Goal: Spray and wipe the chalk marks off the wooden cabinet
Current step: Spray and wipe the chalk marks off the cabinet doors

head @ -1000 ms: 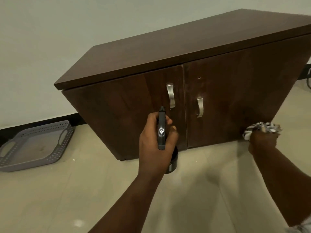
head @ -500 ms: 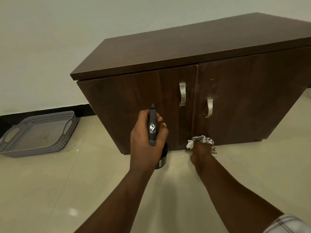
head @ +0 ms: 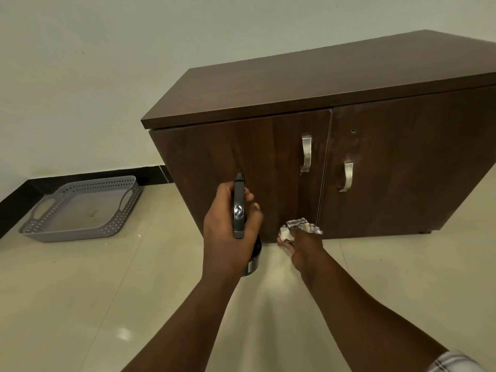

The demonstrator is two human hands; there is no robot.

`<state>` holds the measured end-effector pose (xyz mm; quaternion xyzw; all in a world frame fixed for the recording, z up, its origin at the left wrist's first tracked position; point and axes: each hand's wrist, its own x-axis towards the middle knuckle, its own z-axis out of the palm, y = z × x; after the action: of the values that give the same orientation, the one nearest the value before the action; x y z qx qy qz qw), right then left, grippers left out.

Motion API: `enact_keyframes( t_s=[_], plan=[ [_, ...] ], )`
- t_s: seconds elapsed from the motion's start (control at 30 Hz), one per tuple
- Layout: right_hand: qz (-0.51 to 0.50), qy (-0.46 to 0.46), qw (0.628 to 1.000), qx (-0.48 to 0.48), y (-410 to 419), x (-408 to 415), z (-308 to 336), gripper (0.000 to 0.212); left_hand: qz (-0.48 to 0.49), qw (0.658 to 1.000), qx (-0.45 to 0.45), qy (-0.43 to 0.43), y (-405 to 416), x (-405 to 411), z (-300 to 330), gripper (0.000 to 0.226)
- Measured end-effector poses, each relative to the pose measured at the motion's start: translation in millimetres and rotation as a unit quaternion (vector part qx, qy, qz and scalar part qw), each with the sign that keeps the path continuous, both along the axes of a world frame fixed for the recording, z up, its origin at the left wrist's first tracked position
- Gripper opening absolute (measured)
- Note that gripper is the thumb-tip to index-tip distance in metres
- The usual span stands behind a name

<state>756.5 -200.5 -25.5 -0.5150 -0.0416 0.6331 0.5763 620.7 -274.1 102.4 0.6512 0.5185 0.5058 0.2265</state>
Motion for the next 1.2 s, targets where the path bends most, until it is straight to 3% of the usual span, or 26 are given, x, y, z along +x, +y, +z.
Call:
enact_keyframes(
  t_s=[0.13, 0.2, 0.37, 0.43, 0.5, 0.57, 0.67, 0.77, 0.9, 0.93, 0.97, 1.07, 1.2],
  plan=[
    [0.102, 0.003, 0.992, 0.081, -14.0, -21.3, 29.0, 0.026, 0.013, 1.0, 0.002, -0.002, 1.1, 0.8, -0.2, 0.024],
    [0.149, -0.082, 0.981, 0.095, -23.3, -20.3, 37.5, 0.02, 0.017, 1.0, 0.007, -0.006, 3.1, 2.4, 3.1, 0.024],
    [0.113, -0.3, 0.94, 0.116, -27.4, -8.5, 48.8, 0.022, 0.024, 0.999, 0.02, -0.017, 9.5, 5.2, 12.3, 0.023],
    [0.049, -0.259, 0.961, 0.082, -24.6, -2.4, 55.1, 0.027, 0.027, 0.999, 0.019, -0.027, 8.9, 6.3, 14.8, 0.023],
    [-0.017, -0.131, 0.99, 0.05, -17.3, 5.2, 64.5, 0.032, 0.024, 0.999, 0.017, -0.034, 7.6, 8.4, 17.1, 0.023],
    [-0.039, -0.074, 0.995, 0.045, -11.3, 13.1, 77.8, 0.034, 0.024, 0.999, 0.018, -0.035, 7.9, 10.8, 20.4, 0.023],
    [-0.049, -0.202, 0.978, 0.021, -10.4, 25.5, 101.1, 0.032, 0.025, 0.998, 0.031, -0.047, 9.9, 14.7, 29.0, 0.022],
    [-0.041, -0.38, 0.924, 0.014, -8.9, 43.1, 131.8, 0.025, 0.017, 0.998, 0.033, -0.056, 10.3, 19.5, 35.1, 0.022],
    [-0.002, -0.425, 0.903, 0.059, -9.0, 62.8, 189.0, 0.013, 0.004, 0.998, 0.03, -0.062, 8.7, 27.5, 37.9, 0.022],
    [-0.002, -0.459, 0.885, 0.078, -12.5, 65.6, 201.0, 0.014, 0.003, 0.998, 0.028, -0.064, 8.2, 29.5, 38.4, 0.023],
    [-0.005, -0.53, 0.842, 0.096, -17.2, 67.3, 209.7, 0.018, 0.003, 0.997, 0.029, -0.065, 8.1, 30.8, 38.7, 0.023],
    [-0.038, -0.753, 0.64, 0.148, -34.5, 73.2, 213.6, 0.036, 0.0, 0.997, 0.039, -0.059, 8.1, 34.2, 41.0, 0.021],
    [-0.07, -0.86, 0.466, 0.197, -36.2, 83.0, 183.3, 0.053, -0.006, 0.997, 0.045, -0.06, 7.6, 36.4, 42.1, 0.019]
  ],
)
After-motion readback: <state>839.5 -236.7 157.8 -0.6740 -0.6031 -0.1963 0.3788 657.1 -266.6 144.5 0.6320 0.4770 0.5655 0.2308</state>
